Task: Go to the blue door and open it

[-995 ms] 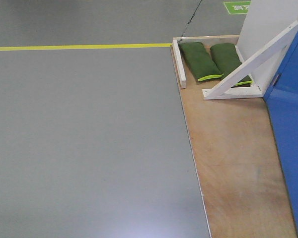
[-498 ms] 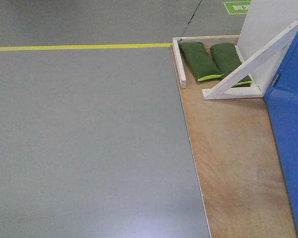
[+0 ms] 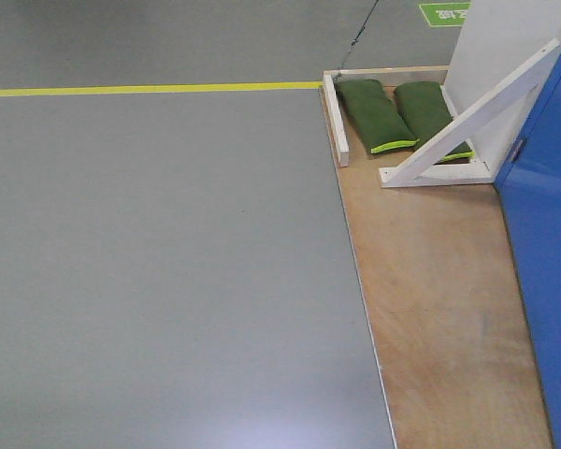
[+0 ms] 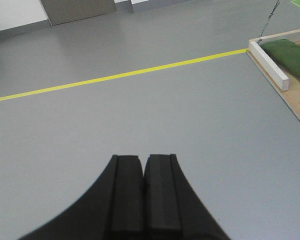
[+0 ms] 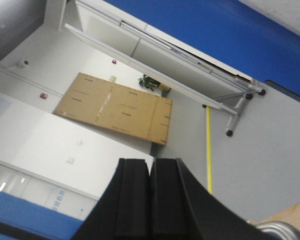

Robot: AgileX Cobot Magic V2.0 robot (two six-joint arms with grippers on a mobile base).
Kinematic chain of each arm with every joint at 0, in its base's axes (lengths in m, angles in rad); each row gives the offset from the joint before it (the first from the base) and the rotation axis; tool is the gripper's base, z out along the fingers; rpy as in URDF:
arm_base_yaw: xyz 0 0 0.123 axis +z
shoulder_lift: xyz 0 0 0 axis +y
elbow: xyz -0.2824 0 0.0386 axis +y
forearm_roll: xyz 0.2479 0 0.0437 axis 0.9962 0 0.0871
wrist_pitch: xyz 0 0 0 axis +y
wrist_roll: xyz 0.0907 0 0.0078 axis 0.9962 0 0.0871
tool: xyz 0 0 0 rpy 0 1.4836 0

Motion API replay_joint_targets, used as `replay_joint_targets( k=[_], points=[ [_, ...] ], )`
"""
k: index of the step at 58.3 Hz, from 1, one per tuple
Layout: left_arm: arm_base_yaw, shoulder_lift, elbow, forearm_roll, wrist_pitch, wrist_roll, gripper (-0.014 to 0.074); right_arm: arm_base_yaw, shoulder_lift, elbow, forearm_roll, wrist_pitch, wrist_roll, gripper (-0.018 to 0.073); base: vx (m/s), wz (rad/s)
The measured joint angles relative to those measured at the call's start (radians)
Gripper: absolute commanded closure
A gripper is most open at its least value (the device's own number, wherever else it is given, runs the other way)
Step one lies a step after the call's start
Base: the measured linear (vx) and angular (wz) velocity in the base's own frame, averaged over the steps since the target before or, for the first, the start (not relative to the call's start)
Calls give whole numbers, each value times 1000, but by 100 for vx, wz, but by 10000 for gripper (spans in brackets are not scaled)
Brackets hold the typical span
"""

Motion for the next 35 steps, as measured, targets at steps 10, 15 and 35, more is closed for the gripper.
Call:
replay_joint_targets(
  k=[10,15,35],
  points=[
    [0,0,0,0,0,0,526,31,-27,1,8,-5,3,570,-1,-3],
    [0,0,0,0,0,0,526,36,-45,1,8,18,5,570,0,-1],
    [0,0,0,0,0,0,526,41,-89,0,-1,100,5,570,0,0]
  ],
)
